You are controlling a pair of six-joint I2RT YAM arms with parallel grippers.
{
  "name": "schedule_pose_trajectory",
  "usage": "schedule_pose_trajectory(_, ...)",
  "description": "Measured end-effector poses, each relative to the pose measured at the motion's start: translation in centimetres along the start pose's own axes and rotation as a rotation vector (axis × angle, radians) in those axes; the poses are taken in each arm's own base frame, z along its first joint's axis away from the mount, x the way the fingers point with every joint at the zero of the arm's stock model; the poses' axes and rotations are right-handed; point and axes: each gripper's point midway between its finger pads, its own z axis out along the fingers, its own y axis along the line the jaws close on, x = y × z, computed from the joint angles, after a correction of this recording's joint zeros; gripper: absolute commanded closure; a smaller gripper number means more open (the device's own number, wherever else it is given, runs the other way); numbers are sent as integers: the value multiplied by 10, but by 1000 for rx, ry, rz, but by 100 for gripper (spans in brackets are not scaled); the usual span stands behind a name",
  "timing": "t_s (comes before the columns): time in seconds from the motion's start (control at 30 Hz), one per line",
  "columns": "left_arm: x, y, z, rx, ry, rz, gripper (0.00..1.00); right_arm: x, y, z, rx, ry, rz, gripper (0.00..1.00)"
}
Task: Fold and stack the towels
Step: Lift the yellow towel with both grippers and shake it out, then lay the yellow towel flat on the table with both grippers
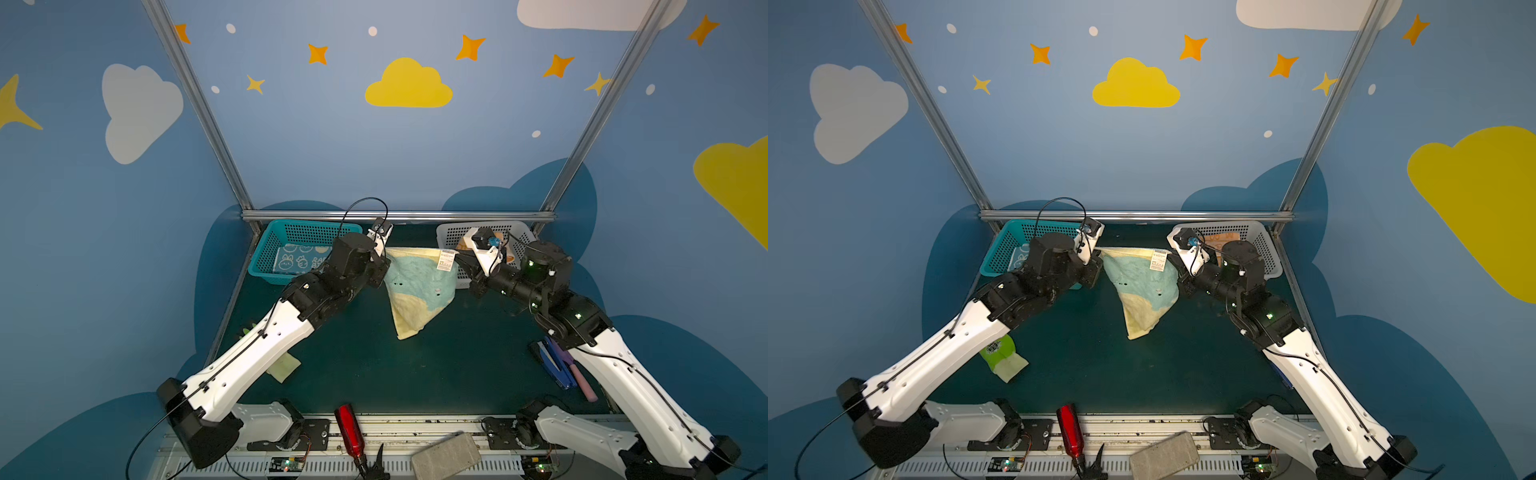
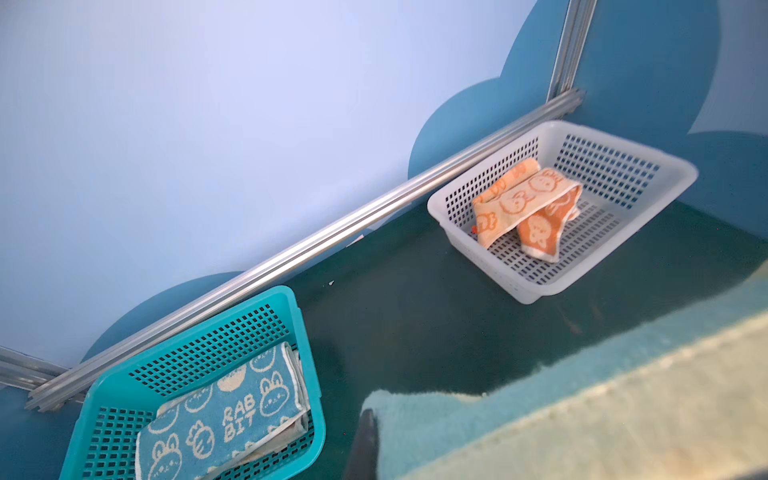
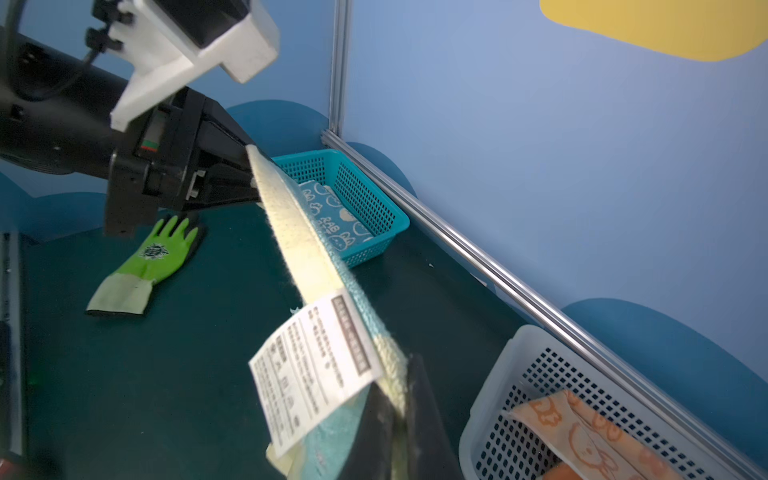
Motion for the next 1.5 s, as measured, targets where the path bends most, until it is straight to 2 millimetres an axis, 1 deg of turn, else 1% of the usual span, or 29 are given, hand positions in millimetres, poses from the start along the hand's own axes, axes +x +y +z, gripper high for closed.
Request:
schedule_pose_trajectory(0.1, -18, 2, -32, 35, -57, -32, 96, -14, 15, -11, -62, -28, -7, 100)
schedule_pose_trajectory(0.17, -28, 0, -54, 74, -94, -51, 96, -21, 26, -19, -103, -44, -13, 100)
schedule_pose_trajectory(0.3, -34, -11, -93, 174, -144, -83, 96, -31, 46, -38, -183, -86, -22, 100)
schedule_pose_trajectory(0.43, -38, -25, -123, 292, -181, -119, 96, -44, 59, -58, -240, -136, -23, 100)
schedule_pose_trajectory(0.53, -41, -34, -138, 363, -202, -143, 96, -51, 66, -71, -270, -167, -19, 100)
schedule_pose_trajectory(0.6, -42, -38, -143, 394, -206, -156, 96, -53, 68, -76, -280, -180, -17, 100)
schedule_pose_trajectory(0.7, -42, -40, -143, 404, -205, -169, 96, -54, 68, -78, -278, -184, -14, 100)
schedule_pose_trajectory(0.77, -42, -38, -140, 386, -200, -172, 96, -52, 66, -75, -265, -175, -9, 100)
schedule_pose_trajectory(0.87, -40, -32, -126, 315, -183, -172, 96, -47, 58, -65, -224, -144, -1, 100)
schedule_pose_trajectory(0.97, -34, -22, -102, 199, -146, -152, 96, -36, 46, -48, -163, -90, 5, 100)
schedule_pose_trajectory(1.07, -24, -12, -72, 72, -93, -117, 96, -20, 30, -28, -89, -19, 5, 100)
schedule_pose_trajectory(1.17, -10, -2, -37, -32, -27, -90, 96, 2, 10, -4, -7, 70, 3, 100)
schedule_pose_trajectory(1.27, 9, 7, 5, -100, 55, -79, 96, 27, -10, 20, 64, 163, 12, 100)
schedule_pose_trajectory(1.33, 25, 12, 36, -133, 112, -81, 96, 47, -24, 37, 106, 229, 15, 100)
schedule_pose_trajectory(1.4, 41, 16, 65, -155, 160, -84, 96, 62, -34, 50, 134, 275, 16, 100)
schedule_pose_trajectory(1.5, 69, 18, 108, -175, 235, -87, 96, 80, -48, 69, 163, 316, 23, 100)
